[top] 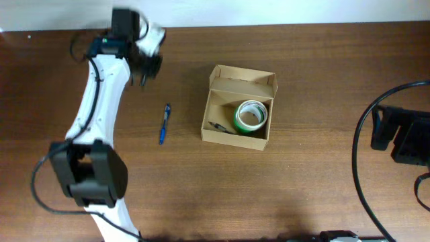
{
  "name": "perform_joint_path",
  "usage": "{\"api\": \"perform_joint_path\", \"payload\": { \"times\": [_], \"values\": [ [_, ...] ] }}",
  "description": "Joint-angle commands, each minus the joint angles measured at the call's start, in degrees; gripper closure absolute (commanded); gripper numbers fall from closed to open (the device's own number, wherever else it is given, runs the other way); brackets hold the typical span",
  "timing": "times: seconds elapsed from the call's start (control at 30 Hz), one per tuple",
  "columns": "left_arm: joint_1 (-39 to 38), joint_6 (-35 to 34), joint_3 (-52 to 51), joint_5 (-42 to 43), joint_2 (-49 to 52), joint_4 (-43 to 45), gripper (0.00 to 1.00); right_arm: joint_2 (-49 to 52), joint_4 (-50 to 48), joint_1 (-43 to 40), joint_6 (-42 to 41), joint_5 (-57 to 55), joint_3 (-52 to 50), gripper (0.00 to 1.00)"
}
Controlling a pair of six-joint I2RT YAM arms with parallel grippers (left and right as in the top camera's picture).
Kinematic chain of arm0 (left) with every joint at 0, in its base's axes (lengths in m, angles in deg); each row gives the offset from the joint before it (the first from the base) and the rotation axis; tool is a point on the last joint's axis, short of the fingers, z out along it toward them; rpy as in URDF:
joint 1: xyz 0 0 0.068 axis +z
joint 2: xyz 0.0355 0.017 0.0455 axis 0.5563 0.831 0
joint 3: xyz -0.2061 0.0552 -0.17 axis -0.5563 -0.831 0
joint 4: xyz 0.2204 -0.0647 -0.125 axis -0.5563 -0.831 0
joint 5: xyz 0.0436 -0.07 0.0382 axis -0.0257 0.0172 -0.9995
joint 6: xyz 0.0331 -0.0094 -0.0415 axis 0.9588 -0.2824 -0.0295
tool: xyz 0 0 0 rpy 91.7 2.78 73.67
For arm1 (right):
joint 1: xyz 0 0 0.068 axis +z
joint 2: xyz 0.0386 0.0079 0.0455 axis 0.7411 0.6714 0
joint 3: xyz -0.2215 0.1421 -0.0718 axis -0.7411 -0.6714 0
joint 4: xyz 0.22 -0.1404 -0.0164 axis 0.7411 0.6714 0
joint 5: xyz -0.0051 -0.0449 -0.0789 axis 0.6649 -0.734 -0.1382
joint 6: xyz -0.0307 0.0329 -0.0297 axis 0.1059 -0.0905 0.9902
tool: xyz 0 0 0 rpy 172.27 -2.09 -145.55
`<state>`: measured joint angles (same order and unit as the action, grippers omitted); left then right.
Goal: Pack container
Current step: 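Grasp the black marker and carry it over the box, then lower the marker into the box and release it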
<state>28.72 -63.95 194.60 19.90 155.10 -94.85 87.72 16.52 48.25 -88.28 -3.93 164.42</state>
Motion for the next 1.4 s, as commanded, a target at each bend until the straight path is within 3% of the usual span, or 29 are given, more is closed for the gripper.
{"api": "perform_joint_path", "payload": {
  "times": [0.0, 0.3, 0.6, 0.77, 1.37],
  "values": [
    [-3.58, 7.61, 3.45, 1.42, -2.25, 2.29, 0.98, 0.04, 0.35, 0.37, 0.02, 0.52, 0.66, 0.01],
    [-16.44, 26.95, 3.43, 11.89, 1.62, 3.45, 0.99, 0.04, 0.35, 0.37, 0.02, 0.5, 0.66, 0.01],
    [-27.3, 41.62, 3.43, 11.89, 4.92, -12.74, 0.99, 0.04, 0.35, 0.37, 0.02, 0.48, 0.66, 0.01],
    [-28.7, 42.93, 3.43, 12.04, 8.44, -17.0, 0.99, 0.04, 0.35, 0.37, 0.02, 0.48, 0.66, 0.01],
    [-28.68, 42.88, 3.43, 12.81, 18.05, -16.79, 0.98, 0.04, 0.35, 0.37, 0.02, 0.46, 0.66, 0.01]
  ]
}}
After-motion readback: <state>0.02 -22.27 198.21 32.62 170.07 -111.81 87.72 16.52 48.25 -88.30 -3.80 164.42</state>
